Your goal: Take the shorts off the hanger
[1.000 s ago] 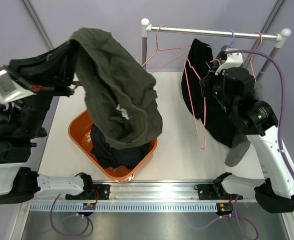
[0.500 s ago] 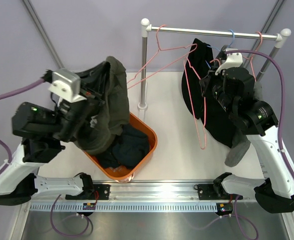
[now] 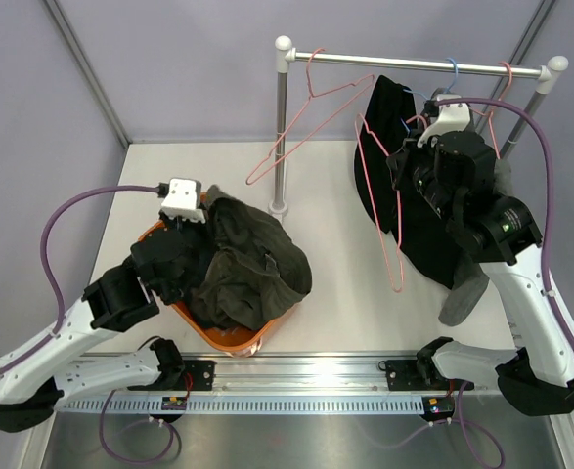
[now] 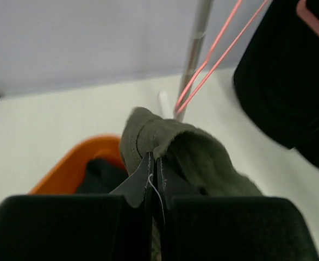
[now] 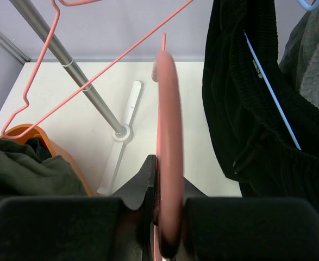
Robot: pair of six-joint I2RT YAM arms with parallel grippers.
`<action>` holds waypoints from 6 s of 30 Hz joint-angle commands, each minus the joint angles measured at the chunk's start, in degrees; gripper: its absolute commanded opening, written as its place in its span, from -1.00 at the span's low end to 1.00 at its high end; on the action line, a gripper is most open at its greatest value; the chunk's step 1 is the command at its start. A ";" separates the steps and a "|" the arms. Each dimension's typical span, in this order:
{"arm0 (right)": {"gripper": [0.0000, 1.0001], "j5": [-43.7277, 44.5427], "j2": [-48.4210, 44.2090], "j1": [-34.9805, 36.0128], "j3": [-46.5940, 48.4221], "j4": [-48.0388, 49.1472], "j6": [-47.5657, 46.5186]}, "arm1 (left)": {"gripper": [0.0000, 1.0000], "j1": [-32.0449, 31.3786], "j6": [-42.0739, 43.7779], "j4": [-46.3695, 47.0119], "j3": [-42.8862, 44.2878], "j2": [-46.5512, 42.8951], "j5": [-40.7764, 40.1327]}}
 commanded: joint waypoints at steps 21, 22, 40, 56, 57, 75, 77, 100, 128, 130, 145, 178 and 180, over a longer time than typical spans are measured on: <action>-1.00 -3.99 10.20 0.35 9.44 1.78 -5.70 | 0.98 12.88 -33.61 -15.54 -15.57 -13.99 8.02; -1.00 -3.55 10.64 0.35 10.57 1.60 -5.79 | 0.98 12.88 -31.68 -15.36 -14.07 -13.02 8.37; -1.00 4.00 14.25 0.26 17.35 -5.25 -6.05 | 0.98 12.88 -17.77 -12.19 -5.01 -8.61 17.60; -1.00 6.04 16.62 -0.26 21.48 -4.73 -7.11 | 0.98 12.88 -14.96 -13.51 -4.30 -8.70 20.94; -1.00 5.43 17.84 -0.79 22.35 -4.21 -8.07 | 0.98 12.88 -14.96 -13.42 -4.39 -8.70 21.12; -1.00 -8.38 29.98 -10.46 35.88 1.43 -15.72 | 0.98 12.88 -13.38 -12.37 -5.80 -8.70 24.46; -1.00 -9.34 31.90 -10.37 37.47 0.90 -15.98 | 0.98 12.88 -13.29 -12.28 -5.88 -8.70 24.81; -1.00 -18.40 41.67 -8.97 44.51 -0.07 -13.96 | 0.98 12.88 -13.02 -11.75 -7.64 -8.61 24.90; -0.82 -11.37 43.00 -3.34 42.58 -0.16 -16.07 | 0.98 12.88 -13.37 -11.75 -8.43 -7.91 24.64; -0.69 -11.19 41.77 -3.34 41.35 0.10 -15.81 | 0.98 12.88 -13.38 -11.75 -8.52 -7.91 24.64; 0.07 -6.45 33.77 -3.34 38.28 -1.56 -15.37 | 0.98 12.88 -13.73 -11.49 -8.70 -8.44 24.72; 0.28 -6.08 19.52 -22.58 23.95 2.55 -14.40 | 0.98 12.88 -13.20 -11.49 -9.31 -8.35 25.87; 0.28 -7.84 20.83 -23.38 23.68 4.14 -14.67 | 0.98 12.88 -13.20 -11.40 -9.31 -8.53 25.78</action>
